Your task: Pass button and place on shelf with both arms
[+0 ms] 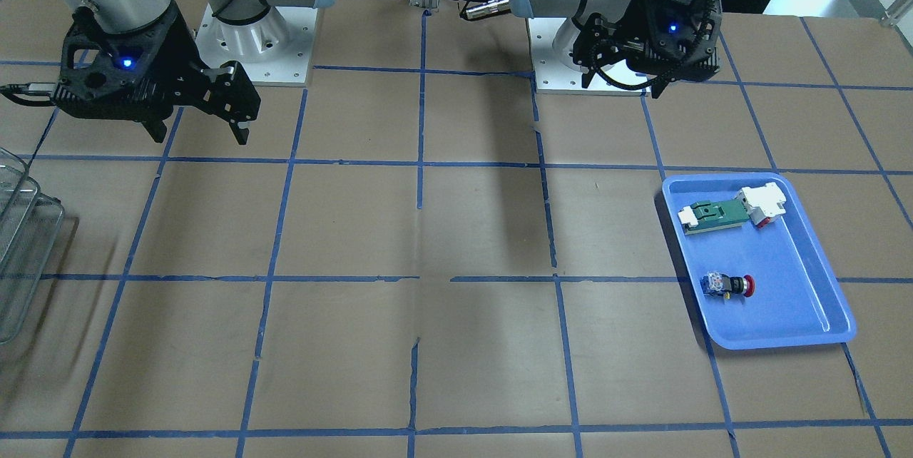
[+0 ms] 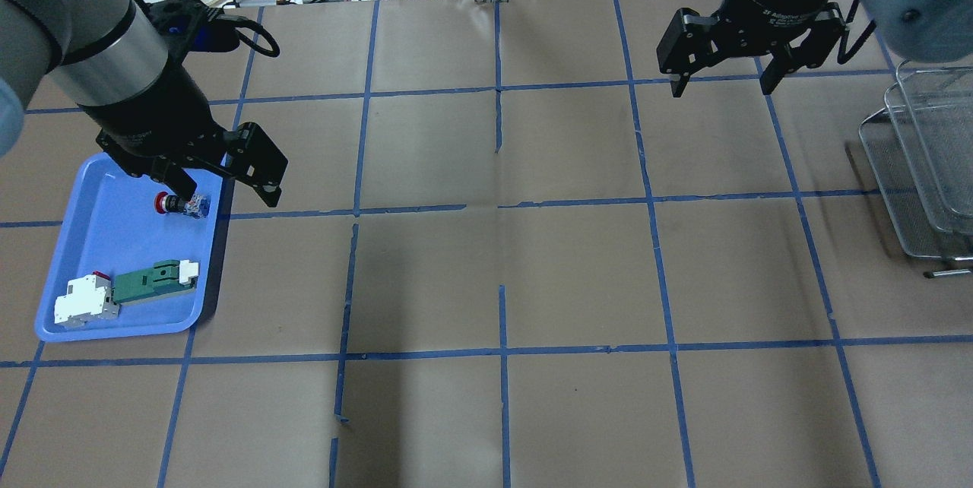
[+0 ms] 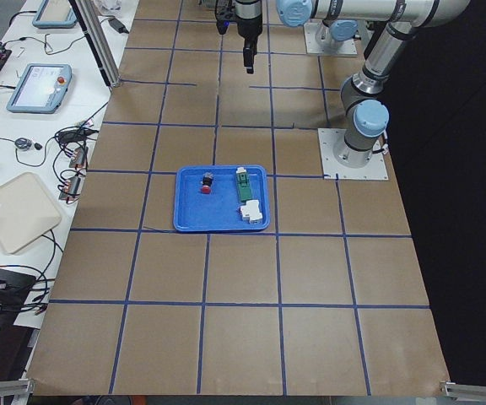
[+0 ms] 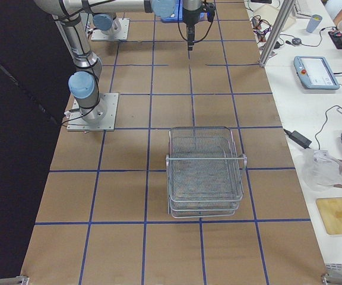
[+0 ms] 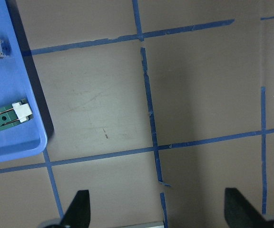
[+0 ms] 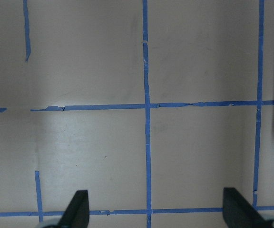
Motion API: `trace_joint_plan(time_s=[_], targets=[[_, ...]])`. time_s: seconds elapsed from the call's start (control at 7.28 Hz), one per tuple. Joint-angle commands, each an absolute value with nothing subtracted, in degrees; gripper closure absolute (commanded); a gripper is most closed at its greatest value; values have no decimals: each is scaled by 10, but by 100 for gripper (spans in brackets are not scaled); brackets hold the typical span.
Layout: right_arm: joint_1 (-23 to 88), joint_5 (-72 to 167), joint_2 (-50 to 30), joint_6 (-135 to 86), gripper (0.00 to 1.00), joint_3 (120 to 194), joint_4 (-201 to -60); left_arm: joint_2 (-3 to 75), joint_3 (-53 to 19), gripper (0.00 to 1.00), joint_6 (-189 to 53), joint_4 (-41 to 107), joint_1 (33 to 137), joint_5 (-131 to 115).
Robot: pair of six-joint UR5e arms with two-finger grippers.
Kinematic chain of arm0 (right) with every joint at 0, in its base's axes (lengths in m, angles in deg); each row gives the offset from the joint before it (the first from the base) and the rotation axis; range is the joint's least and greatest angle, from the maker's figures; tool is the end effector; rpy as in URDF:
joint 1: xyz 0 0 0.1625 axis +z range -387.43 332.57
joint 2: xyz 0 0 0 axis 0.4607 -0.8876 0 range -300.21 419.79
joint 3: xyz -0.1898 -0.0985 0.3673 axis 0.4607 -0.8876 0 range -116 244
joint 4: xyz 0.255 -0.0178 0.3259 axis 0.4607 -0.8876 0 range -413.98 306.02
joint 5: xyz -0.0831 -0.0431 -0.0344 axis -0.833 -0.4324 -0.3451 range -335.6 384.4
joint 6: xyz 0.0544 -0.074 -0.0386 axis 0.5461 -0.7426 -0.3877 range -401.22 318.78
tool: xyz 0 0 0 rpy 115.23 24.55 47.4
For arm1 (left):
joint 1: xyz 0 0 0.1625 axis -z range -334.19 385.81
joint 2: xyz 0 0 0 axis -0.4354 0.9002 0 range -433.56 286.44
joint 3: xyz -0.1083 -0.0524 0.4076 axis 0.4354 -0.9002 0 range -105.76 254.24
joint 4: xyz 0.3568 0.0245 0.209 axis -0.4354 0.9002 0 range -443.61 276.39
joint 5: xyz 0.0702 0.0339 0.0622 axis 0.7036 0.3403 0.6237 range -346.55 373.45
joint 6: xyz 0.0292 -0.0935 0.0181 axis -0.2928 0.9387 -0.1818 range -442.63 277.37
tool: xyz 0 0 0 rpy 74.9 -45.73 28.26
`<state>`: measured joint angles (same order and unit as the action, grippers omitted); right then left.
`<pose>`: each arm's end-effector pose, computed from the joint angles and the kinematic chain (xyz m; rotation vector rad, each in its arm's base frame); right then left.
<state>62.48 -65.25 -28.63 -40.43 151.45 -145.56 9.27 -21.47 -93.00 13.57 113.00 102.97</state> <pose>0.1331 -0.5081 0.4990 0.0239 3.1342 -0.0698 -0.1130 -0.4344 0.4851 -0.2048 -3.1113 -0.1533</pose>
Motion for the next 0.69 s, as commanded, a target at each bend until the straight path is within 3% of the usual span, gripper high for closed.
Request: trace_joint_plan(time_s=[0.0, 0.55], targets=[[625, -653, -286, -405, 0, 1515, -1456, 93, -215, 0, -931, 135, 1130, 1030], [625, -653, -286, -404, 0, 1515, -1458, 90, -213, 0, -933, 141, 1130, 1035]])
